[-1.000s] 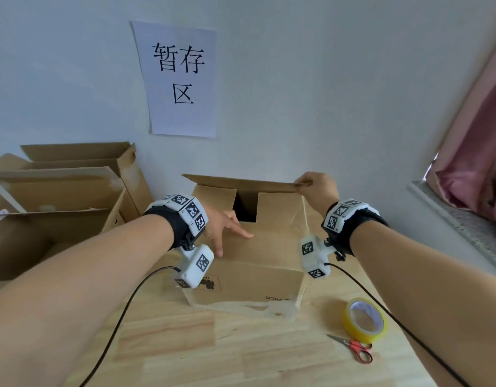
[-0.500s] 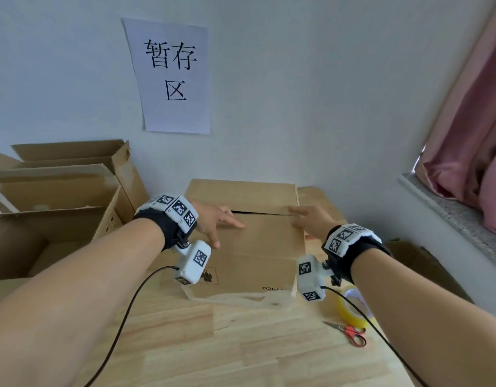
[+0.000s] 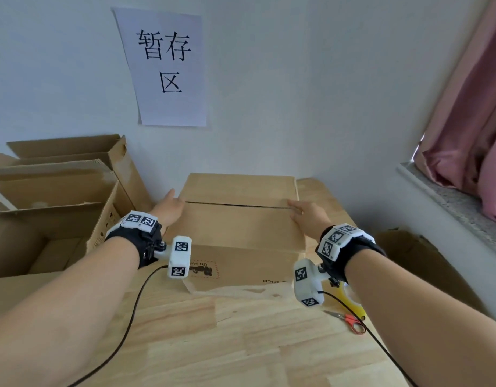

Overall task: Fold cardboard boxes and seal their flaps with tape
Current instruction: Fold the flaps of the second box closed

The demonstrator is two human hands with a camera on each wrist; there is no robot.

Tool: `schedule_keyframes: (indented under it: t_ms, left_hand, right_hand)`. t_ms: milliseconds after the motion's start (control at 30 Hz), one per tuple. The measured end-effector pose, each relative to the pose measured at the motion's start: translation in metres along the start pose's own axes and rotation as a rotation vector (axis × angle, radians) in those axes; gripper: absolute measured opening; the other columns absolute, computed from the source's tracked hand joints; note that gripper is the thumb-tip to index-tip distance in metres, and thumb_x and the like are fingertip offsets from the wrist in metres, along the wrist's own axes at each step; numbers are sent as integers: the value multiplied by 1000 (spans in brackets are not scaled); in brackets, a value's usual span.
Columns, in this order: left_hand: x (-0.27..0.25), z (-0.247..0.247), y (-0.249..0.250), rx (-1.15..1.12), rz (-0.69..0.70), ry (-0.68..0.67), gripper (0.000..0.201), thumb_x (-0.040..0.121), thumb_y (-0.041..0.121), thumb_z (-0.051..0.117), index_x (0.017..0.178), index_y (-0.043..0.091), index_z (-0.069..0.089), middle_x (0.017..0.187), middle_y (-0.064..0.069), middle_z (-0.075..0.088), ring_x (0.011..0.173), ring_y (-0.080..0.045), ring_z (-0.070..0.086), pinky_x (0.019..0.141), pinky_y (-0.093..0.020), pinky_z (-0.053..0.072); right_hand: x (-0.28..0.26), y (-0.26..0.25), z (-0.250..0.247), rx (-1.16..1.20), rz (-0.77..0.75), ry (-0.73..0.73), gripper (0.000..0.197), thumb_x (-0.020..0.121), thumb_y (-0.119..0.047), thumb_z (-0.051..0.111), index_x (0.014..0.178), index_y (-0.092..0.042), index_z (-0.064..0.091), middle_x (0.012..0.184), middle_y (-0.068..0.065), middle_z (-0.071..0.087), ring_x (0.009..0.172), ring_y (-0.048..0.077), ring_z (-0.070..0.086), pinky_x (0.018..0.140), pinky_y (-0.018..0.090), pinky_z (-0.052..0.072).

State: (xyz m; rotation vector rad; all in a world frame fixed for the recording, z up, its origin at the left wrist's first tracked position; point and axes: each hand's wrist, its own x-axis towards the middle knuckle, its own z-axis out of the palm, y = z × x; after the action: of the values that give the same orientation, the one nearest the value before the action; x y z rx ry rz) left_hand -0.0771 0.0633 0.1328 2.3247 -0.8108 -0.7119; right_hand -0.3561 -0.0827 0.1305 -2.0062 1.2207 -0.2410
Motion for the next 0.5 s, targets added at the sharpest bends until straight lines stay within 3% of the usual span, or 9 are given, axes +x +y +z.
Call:
schedule_keyframes:
  t_ms: [33,100,133,167,267,333,367,433,500]
  left_hand:
    - [3,2,-2,22,2,2,49,102,34,29,148,16,23,147,-9,37,133,-31,38,111,-42,32]
    - [6,10,-8,91,47,25,41,102,31,27,140,16,32,120,-7,57,112,-30,53,101,-40,41]
    - [5,14,-10,122,62,38,40,102,30,26,139,17,32,108,-8,59,100,-28,56,95,-39,44]
    - [4,16,-11,141,63,58,41,103,30,27,141,18,31,108,-10,60,96,-27,56,93,-40,45]
    - [0,17,-17,102,96,125,34,102,29,33,133,23,43,117,-8,59,117,-31,51,100,-38,40]
    - [-2,17,-20,68,128,166,36,101,26,36,133,15,49,128,-12,56,123,-31,48,103,-37,38]
    - [-4,17,-21,54,142,186,32,101,24,37,125,14,55,126,-12,56,121,-30,49,100,-35,38]
    - [-10,20,-23,39,168,208,23,101,21,38,93,25,59,97,-2,55,104,-24,50,89,-29,35]
    - [-12,23,-25,28,165,231,24,101,20,38,93,21,60,89,8,46,95,-15,41,85,-26,30]
  right_hand:
    - [0,1,1,-5,-2,2,44,99,-13,40,142,-21,41,135,11,53,112,26,57,85,24,43]
    - [0,3,4,-4,8,6,44,99,-13,39,142,-22,41,134,12,53,114,28,55,88,26,43]
    - [-1,5,6,7,20,6,44,99,-13,39,142,-22,42,134,12,53,113,27,55,87,26,43]
    - [-1,7,8,25,32,7,44,99,-14,39,142,-23,42,133,12,54,112,27,56,85,26,43]
    - [-1,7,13,122,64,32,44,100,-13,36,143,-24,40,130,11,56,114,29,56,87,29,45]
    - [-1,6,18,189,81,57,45,100,-12,34,144,-25,38,132,9,53,115,27,55,89,28,43]
    - [-1,6,21,217,91,72,47,100,-11,32,144,-26,37,135,8,51,115,26,54,90,26,42]
    - [-1,7,24,273,114,116,49,99,-9,31,144,-27,36,139,6,48,113,23,53,94,26,43]
    - [-2,8,25,298,119,161,50,98,-8,31,143,-28,38,139,6,48,114,23,52,94,29,44]
